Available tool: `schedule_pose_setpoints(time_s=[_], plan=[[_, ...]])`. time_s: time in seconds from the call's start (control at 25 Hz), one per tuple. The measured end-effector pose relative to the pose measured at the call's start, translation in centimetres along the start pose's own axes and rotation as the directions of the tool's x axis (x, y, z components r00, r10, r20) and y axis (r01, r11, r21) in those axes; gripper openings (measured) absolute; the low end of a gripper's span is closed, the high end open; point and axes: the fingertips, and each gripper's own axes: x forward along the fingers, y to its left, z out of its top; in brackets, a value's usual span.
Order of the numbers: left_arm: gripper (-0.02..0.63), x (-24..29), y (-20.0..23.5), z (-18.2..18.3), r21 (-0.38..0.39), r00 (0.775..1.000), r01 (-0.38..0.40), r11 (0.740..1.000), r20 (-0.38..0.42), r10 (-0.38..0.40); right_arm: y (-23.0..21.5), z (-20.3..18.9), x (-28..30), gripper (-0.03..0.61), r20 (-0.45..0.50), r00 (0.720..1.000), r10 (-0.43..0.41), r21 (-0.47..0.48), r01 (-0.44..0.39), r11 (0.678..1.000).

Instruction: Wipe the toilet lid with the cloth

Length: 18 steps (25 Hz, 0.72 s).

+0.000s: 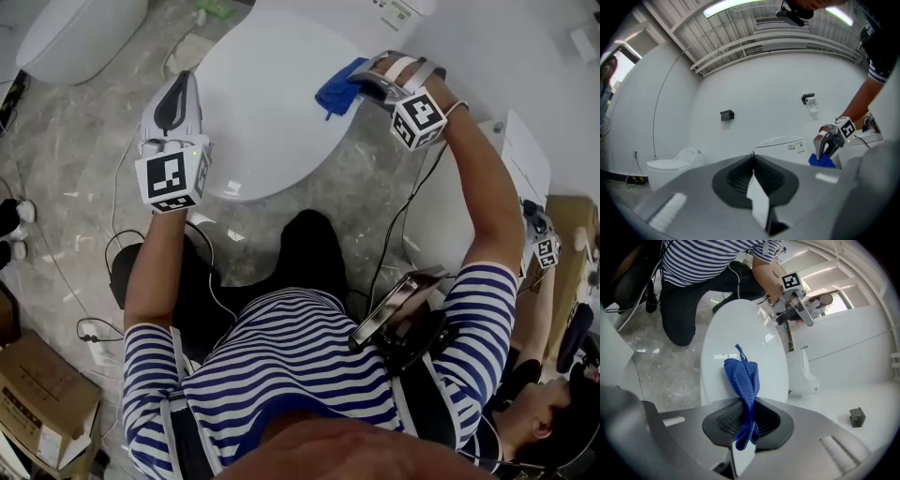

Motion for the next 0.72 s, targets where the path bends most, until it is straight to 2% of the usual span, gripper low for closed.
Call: schedule_pose_setpoints(time_s=[0.2, 0.36, 0.72], plan=[[0.003, 0.5, 0.7, 0.0, -0.010, 1.000, -0.015, 1.000, 0.003, 0.015, -7.5, 0.2, 2.4, 0.049, 0.024, 0.996, -0.089, -0.040, 0.090, 0.995], [0.003, 1.1, 2.1, -0.1, -0.024, 1.000, -0.027, 0.999, 0.001, 0.027, -12.0, 0.8, 5.9, 0.049, 0.056, 0.991, -0.122, -0.046, 0.125, 0.991], [0.003, 1.6, 5.4, -1.4, -0.052, 0.998, -0.065, 0.997, -0.026, 0.064, -17.1, 0.9, 13.2, 0.049, 0.106, 0.981, -0.160, -0.020, 0.163, 0.986]])
